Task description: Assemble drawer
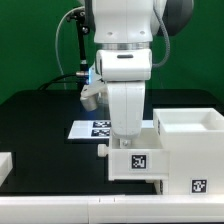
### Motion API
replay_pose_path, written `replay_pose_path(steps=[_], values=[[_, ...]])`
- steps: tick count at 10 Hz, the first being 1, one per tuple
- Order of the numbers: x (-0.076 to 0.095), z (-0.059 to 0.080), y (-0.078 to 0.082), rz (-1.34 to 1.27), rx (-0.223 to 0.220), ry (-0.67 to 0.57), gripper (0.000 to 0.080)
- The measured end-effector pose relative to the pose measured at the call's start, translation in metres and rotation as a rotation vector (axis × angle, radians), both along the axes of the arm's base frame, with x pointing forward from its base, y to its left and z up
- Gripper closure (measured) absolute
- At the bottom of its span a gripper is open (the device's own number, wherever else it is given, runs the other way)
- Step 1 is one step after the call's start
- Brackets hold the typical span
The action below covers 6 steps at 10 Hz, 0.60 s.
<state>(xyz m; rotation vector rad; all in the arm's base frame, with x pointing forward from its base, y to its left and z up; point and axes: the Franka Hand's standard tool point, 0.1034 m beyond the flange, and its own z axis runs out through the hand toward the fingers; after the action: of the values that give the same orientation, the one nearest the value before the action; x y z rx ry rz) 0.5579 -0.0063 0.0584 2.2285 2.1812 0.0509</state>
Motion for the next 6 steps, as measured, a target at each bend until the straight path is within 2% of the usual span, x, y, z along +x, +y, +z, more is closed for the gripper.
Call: replay_pose_path(steps=[6], values=[[-0.0003, -0.0003, 0.0049, -0.051, 0.001, 0.01, 0.0761]])
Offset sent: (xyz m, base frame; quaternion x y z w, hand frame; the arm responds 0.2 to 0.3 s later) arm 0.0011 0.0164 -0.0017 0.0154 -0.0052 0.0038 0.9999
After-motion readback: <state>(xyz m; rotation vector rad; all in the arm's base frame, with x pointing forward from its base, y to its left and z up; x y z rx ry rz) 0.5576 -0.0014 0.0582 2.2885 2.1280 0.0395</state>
